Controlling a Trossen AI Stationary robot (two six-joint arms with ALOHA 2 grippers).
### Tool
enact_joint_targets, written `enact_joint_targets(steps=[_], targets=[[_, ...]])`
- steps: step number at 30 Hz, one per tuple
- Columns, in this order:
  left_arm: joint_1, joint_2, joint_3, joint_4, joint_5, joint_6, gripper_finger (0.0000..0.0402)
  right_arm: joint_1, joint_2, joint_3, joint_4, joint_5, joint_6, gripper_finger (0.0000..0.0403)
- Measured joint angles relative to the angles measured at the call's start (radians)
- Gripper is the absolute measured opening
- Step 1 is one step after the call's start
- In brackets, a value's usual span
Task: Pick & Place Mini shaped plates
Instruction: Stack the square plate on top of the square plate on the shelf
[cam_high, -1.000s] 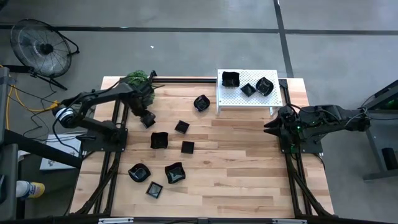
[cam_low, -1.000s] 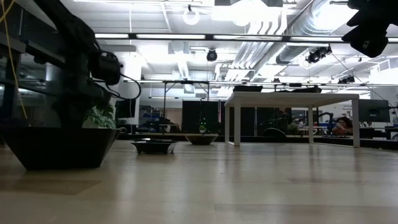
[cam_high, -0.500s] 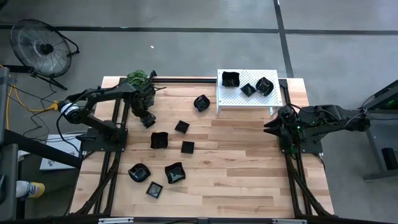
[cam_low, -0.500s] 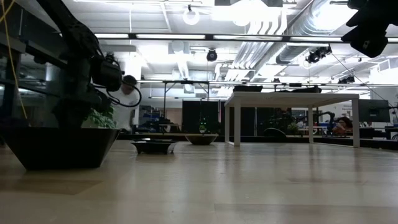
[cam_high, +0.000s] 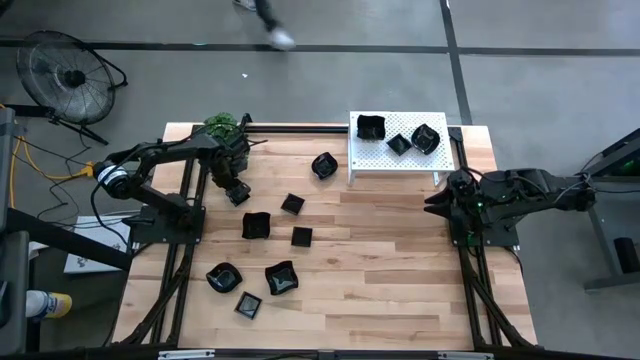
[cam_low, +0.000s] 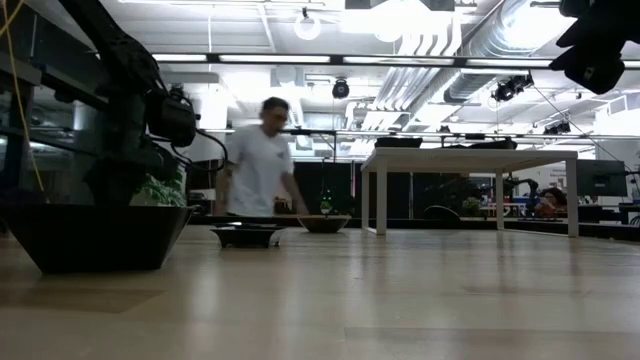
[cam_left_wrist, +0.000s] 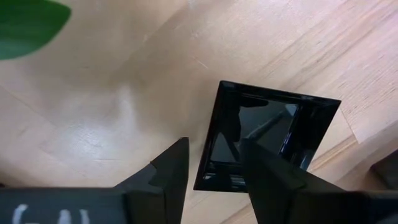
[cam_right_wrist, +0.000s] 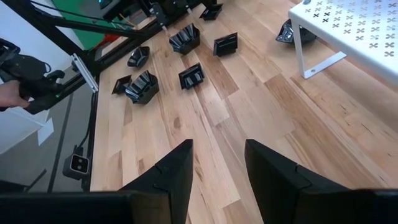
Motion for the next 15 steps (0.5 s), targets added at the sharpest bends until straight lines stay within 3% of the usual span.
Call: enact_joint_targets(steps=[15], targets=[[0.0, 0.0, 0.0, -0.009, 0.03, 0.0, 0.0016, 0.0, 0.0, 0.0, -0.005, 0.0, -0.003, 0.014]])
